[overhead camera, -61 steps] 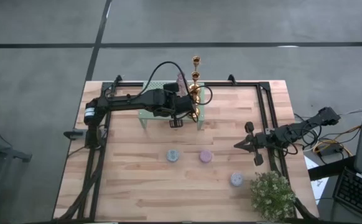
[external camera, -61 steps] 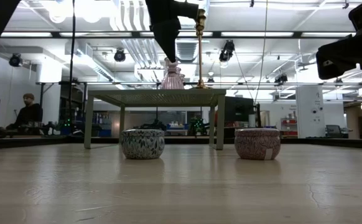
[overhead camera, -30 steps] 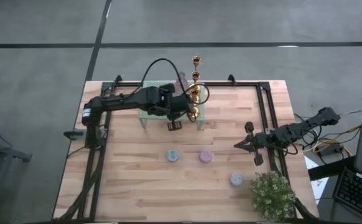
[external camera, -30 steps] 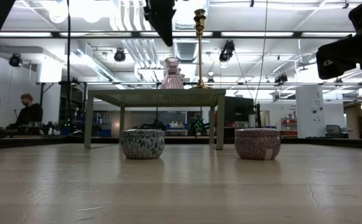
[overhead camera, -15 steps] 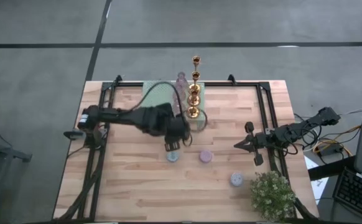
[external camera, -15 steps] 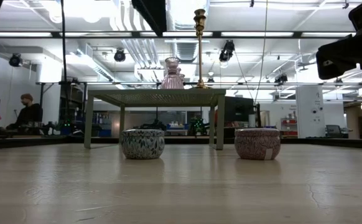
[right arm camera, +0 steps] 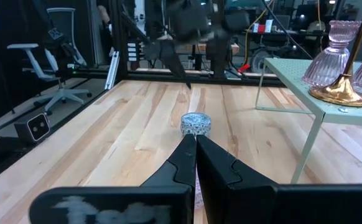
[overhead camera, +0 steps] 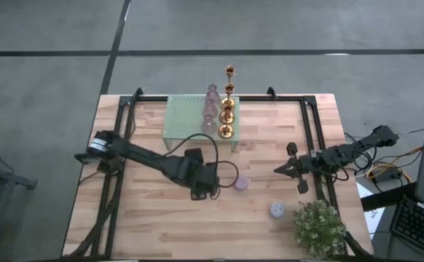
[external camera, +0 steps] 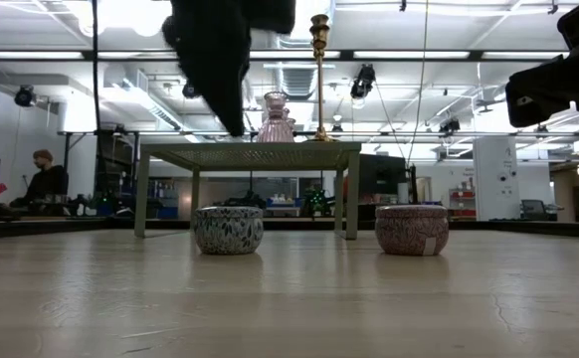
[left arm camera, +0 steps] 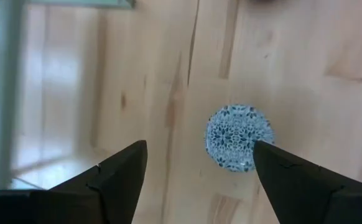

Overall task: Pick & Place candle stick holders
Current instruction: Put the blue scented candle on the shelf, then put the pink scented candle on the shelf aligned with the scented candle

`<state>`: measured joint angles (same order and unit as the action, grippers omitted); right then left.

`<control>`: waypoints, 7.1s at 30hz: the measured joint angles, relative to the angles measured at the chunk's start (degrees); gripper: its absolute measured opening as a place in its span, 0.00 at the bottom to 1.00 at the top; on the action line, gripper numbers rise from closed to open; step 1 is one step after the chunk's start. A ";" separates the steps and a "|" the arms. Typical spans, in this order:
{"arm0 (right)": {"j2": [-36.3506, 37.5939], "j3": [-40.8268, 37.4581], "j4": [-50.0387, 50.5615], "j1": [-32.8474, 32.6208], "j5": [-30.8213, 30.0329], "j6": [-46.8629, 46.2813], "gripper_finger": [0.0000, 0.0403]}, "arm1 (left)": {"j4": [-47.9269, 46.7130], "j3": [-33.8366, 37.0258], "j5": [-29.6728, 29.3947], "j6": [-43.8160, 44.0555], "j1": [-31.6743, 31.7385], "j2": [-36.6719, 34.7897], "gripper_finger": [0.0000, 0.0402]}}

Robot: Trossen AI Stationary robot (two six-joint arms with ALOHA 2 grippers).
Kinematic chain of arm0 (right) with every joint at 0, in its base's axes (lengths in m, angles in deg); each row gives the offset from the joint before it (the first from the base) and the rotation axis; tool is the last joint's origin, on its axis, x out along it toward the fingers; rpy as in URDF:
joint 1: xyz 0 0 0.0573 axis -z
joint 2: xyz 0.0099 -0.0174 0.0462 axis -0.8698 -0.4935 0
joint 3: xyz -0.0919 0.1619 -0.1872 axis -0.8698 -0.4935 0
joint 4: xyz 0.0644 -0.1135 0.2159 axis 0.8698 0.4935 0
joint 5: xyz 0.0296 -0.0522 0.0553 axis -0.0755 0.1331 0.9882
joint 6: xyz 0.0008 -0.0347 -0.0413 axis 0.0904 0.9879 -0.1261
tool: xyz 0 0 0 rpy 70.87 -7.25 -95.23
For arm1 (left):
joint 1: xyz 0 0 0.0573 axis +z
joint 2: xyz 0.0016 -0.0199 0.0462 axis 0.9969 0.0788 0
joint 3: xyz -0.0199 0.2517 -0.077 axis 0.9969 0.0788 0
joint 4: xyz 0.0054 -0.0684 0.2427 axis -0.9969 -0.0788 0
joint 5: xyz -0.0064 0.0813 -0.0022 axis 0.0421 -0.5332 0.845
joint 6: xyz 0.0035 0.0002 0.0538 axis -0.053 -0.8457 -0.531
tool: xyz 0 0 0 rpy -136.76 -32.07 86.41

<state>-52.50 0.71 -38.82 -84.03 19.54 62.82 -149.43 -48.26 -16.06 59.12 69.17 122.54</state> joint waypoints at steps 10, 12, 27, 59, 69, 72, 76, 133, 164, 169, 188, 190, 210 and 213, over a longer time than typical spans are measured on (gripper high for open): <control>0.00 0.01 0.00 0.00 0.00 0.19 0.02 | 16.49 13.32 3.46 2.65 0.00 -1.16 0.73; 0.00 -0.01 -0.02 -0.02 0.00 0.16 0.02 | 18.64 15.08 4.60 2.86 0.00 -1.19 0.73; 0.00 0.02 0.00 -0.01 0.02 0.03 0.02 | 28.16 21.03 7.72 3.95 0.07 -1.40 0.73; 0.02 0.02 -0.02 0.00 -0.03 0.19 0.02 | 32.82 24.51 11.71 11.26 0.46 -1.77 0.74; 0.02 0.02 -0.02 -0.01 -0.07 0.21 0.02 | 32.09 21.98 11.56 13.22 0.24 -1.51 0.76; 0.00 0.01 -0.02 0.01 -0.07 0.21 0.02 | 31.82 21.91 11.51 13.88 0.25 -1.39 0.81; 0.02 0.02 -0.02 -0.01 -0.09 0.21 0.02 | 31.65 21.89 10.57 15.41 0.24 -1.38 0.91; 0.02 0.02 -0.02 0.01 -0.09 0.20 0.02 | 31.08 29.01 6.25 9.44 1.44 -14.40 0.76; 0.00 0.02 -0.04 0.01 -0.20 1.60 0.02 | 22.40 20.23 11.99 -2.58 46.91 -24.97 0.76; 0.00 0.02 -0.04 0.01 -0.02 1.54 0.02 | 22.80 19.64 14.51 -3.24 47.84 -22.13 0.76; 0.00 0.02 -0.02 -0.01 0.06 1.52 0.02 | 23.52 19.65 10.82 -3.23 47.76 -17.68 0.89; 0.00 0.02 -0.02 0.01 0.15 1.43 0.02 | 23.55 19.68 10.76 -3.20 47.72 -18.05 0.90; -2.19 0.02 -0.03 0.01 -0.07 0.40 0.02 | 22.15 19.81 13.16 -2.96 44.91 -27.85 0.94; -2.19 0.02 -0.38 0.01 -0.07 -0.32 0.02 | 22.03 20.29 13.66 -2.62 41.72 -29.62 0.94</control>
<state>-54.68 0.72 -39.20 -84.03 19.47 62.50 -127.40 -27.97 -2.39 56.50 110.89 92.93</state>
